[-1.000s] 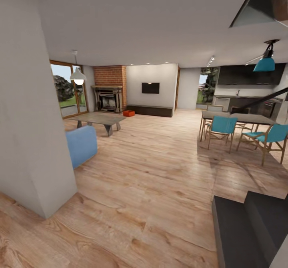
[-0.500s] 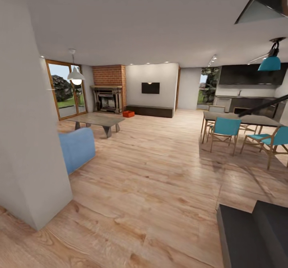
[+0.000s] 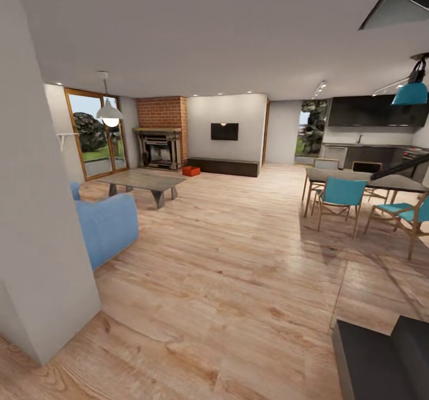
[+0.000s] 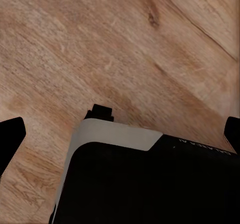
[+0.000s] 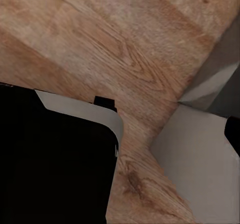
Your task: Move the two storage containers from the living room to the garage. In the garage, place one container on the floor and stack the other container on top of it (either order is fine).
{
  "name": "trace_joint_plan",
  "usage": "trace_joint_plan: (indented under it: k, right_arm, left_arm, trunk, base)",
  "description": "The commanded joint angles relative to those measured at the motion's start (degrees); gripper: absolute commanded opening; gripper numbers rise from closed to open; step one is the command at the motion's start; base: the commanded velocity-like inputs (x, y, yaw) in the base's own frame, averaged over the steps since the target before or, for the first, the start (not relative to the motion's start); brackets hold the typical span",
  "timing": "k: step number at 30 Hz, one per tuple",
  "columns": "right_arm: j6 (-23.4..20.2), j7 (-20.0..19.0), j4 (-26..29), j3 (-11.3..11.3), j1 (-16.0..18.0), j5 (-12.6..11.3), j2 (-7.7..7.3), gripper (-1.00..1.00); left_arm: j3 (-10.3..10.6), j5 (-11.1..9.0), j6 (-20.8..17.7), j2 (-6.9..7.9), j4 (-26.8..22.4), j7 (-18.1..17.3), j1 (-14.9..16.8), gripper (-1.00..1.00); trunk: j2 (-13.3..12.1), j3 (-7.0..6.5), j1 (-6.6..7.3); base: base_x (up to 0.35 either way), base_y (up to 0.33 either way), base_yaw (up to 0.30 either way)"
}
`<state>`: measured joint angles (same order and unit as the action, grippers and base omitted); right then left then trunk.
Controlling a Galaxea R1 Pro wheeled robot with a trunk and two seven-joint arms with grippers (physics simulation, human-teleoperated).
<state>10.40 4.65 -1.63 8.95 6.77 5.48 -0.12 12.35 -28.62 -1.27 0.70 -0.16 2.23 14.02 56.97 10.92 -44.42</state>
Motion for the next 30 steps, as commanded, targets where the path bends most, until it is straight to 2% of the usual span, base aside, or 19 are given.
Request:
trace_joint_plan:
  k: [1, 30]
  right_arm:
    - [0.23, 0.36, -0.16, 0.19, 0.08, 0.58, 0.0, 1.0]
    - [0.41, 0.36, -0.17, 0.1, 0.08, 0.67, 0.03, 1.0]
  left_arm:
    - [0.49, -0.47, -0.14, 0.0, -0.02, 0.14, 0.04, 1.0]
    - [0.49, -0.47, -0.06, 0.0, -0.02, 0.14, 0.04, 1.0]
  trunk:
    - [0.04, 0.07, -0.04]
    - [0.04, 0.07, -0.04]
  base:
    - [0.323, 0.067, 0.0]
    - [0.323, 0.124, 0.0]
